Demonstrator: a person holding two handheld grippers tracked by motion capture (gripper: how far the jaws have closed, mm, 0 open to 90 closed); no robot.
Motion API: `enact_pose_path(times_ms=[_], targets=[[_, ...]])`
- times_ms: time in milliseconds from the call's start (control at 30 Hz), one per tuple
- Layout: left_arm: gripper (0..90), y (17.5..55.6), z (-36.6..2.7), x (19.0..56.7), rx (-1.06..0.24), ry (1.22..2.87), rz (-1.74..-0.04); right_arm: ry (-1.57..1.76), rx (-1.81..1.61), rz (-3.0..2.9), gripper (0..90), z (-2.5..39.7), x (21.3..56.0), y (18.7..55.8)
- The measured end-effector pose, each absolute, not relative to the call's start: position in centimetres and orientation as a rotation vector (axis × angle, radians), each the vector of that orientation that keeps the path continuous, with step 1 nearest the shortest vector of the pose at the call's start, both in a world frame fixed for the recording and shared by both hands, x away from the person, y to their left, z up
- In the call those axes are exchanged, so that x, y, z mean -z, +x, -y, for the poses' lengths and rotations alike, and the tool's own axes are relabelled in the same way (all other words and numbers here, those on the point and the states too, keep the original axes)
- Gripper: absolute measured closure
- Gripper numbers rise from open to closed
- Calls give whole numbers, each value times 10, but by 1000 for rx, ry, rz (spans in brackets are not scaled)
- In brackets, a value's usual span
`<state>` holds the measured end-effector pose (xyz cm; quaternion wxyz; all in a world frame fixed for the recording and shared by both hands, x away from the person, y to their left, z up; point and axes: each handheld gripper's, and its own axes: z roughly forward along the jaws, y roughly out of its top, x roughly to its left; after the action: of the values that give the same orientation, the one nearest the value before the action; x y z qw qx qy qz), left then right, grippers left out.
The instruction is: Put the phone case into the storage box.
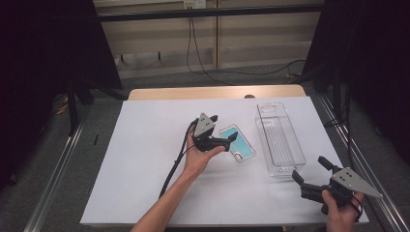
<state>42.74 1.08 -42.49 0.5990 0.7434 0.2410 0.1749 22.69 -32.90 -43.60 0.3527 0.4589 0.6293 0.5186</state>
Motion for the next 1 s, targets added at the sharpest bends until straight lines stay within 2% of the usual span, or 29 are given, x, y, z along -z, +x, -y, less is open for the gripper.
enact_pose_path(times_ms=[633,1000], targets=[[55,452,9,420,-392,1700,-574,1187,-1346,-1629,0,329,437,227],[112,464,20,413,-422,1698,-543,1184,-1352,-1625,0,330,437,227]])
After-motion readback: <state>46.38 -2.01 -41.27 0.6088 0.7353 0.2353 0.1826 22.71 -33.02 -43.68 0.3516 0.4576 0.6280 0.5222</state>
